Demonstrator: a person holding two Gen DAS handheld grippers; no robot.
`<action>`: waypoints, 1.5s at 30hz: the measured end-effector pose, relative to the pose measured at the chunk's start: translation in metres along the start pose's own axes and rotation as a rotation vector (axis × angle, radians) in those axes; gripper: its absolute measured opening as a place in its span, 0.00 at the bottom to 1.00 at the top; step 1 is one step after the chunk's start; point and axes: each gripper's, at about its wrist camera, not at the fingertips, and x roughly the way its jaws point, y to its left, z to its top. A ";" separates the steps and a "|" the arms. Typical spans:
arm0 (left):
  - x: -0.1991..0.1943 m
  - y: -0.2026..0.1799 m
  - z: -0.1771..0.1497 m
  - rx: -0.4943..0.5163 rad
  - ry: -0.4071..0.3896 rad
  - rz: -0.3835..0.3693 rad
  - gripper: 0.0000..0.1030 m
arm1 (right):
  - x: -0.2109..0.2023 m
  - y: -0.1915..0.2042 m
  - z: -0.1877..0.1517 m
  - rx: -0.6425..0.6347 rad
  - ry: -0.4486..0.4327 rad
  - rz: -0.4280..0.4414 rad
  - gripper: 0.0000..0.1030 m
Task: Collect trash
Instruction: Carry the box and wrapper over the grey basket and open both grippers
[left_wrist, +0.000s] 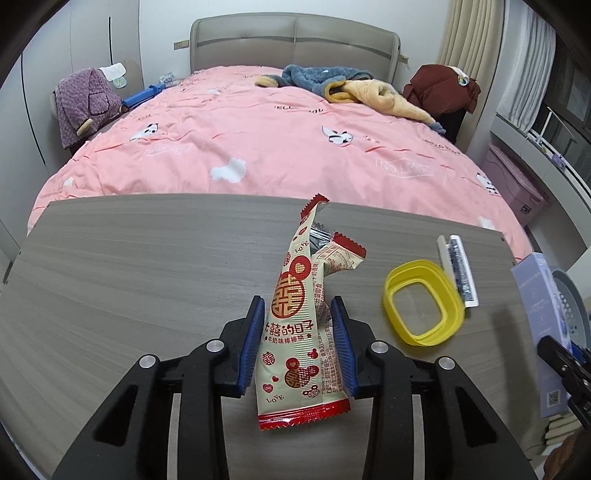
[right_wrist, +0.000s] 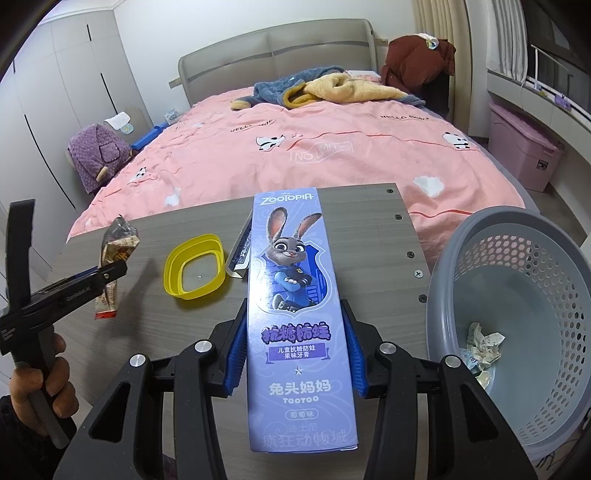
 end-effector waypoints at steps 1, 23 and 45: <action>-0.005 -0.001 0.000 0.002 -0.009 -0.005 0.35 | -0.001 0.000 0.000 0.000 -0.002 0.001 0.43; -0.052 -0.175 -0.007 0.236 -0.057 -0.276 0.35 | -0.057 -0.101 -0.008 0.145 -0.101 -0.125 0.43; -0.027 -0.340 -0.039 0.507 0.036 -0.378 0.35 | -0.076 -0.217 -0.038 0.308 -0.069 -0.260 0.43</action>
